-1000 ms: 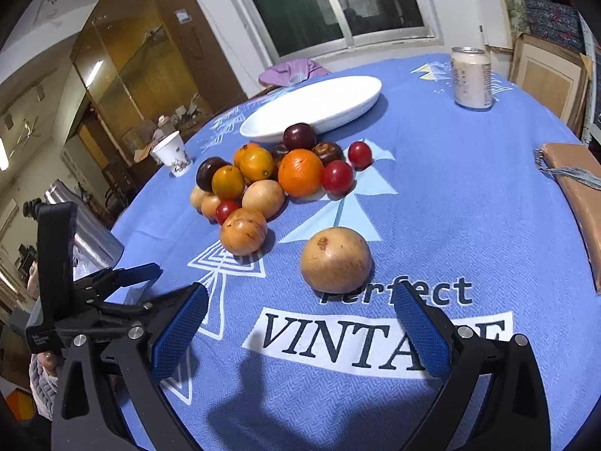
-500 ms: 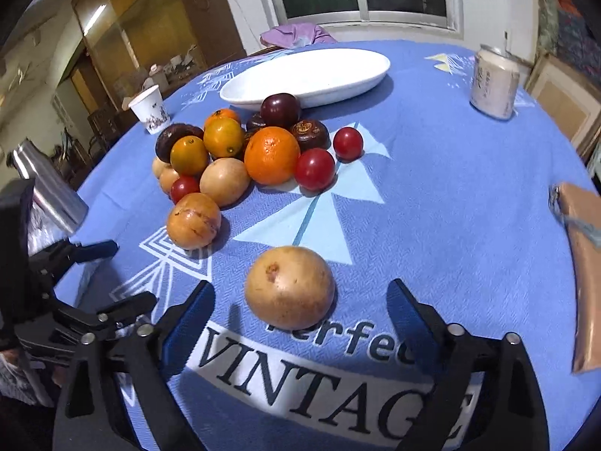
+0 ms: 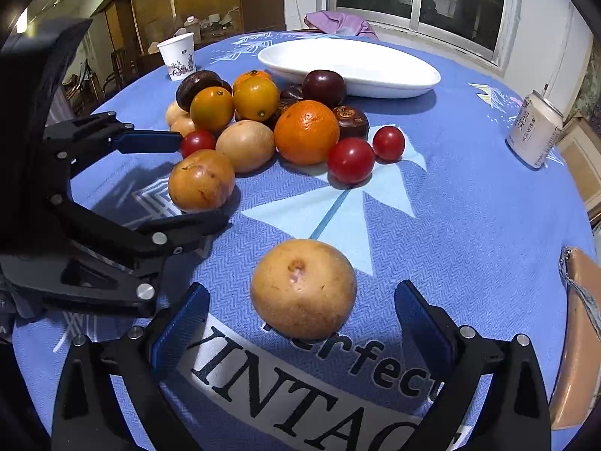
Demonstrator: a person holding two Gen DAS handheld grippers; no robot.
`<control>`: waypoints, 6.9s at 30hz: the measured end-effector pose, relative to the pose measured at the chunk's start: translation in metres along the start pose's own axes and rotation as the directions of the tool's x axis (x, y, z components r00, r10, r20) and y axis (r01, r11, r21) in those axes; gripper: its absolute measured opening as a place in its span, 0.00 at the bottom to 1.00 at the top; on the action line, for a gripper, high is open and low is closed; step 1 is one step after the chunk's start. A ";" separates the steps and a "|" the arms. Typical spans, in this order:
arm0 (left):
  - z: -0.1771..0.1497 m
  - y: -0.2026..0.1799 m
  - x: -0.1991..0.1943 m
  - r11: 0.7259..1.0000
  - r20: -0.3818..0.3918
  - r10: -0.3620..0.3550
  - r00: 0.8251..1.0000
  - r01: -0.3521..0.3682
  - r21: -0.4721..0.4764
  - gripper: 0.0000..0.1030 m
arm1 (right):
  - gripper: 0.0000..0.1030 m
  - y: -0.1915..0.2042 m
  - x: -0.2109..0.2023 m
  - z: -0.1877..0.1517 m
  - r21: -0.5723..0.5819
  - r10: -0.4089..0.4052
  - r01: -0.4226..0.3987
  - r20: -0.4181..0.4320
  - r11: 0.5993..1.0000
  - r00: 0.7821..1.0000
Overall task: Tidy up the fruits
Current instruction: 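Grasp the brown-spotted orange fruit with the left tool while the right tool grasps a tan pear, then carry both fruits over the white plate and open both tools to release them, then grasp the dark purple fruit with the left tool while the right tool grasps a red cherry tomato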
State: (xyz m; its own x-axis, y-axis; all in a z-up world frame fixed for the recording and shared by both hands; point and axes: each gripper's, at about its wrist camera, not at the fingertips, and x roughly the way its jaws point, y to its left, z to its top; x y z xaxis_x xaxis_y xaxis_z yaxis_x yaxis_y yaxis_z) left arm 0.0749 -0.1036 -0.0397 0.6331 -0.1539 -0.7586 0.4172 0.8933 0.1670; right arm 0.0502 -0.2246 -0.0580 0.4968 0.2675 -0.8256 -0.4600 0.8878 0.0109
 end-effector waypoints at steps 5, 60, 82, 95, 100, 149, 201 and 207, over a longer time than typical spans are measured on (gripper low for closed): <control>-0.005 0.002 -0.011 0.998 0.040 -0.059 0.997 0.060 -0.016 0.75 | 0.86 -0.011 -0.011 0.000 0.033 -0.018 0.016 0.058 0.999 0.998; 0.114 0.099 -0.021 0.976 0.159 -0.029 0.987 0.062 -0.208 0.43 | 0.45 -0.063 -0.030 0.147 0.242 -0.019 -0.055 0.293 0.969 0.956; 0.117 0.148 0.050 0.937 0.057 -0.076 0.995 0.091 -0.338 0.65 | 0.53 -0.083 0.028 0.174 0.329 0.009 -0.099 0.266 0.939 0.964; 0.002 0.152 -0.028 0.904 0.082 0.119 0.990 -0.074 -0.421 0.82 | 0.76 -0.062 -0.041 0.081 0.344 -0.038 -0.104 0.383 0.933 0.923; -0.004 0.122 -0.045 0.940 0.185 0.119 0.976 -0.050 -0.337 0.82 | 0.80 -0.070 -0.041 0.077 0.372 -0.046 -0.112 0.392 0.921 0.919; -0.003 0.105 -0.004 0.965 0.110 0.033 0.993 -0.002 -0.263 0.32 | 0.88 -0.073 -0.041 0.076 0.389 -0.056 -0.110 0.392 0.915 0.918; 0.003 0.104 -0.031 0.957 0.217 0.025 0.976 0.039 -0.287 0.24 | 0.25 -0.103 0.029 0.068 0.503 0.087 -0.182 0.208 0.845 0.974; 0.050 0.118 -0.035 0.948 0.232 0.028 0.972 0.048 -0.314 0.24 | 0.25 -0.100 0.008 0.098 0.471 0.098 -0.233 0.293 0.851 0.951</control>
State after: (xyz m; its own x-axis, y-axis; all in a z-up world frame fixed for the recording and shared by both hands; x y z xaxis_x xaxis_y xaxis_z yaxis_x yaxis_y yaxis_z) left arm 0.1345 -0.0137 0.0381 0.7786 -0.2230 -0.5866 0.2213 0.9722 -0.0759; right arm 0.1724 -0.2745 -0.0099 0.6426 0.4513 -0.6191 -0.1605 0.8694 0.4673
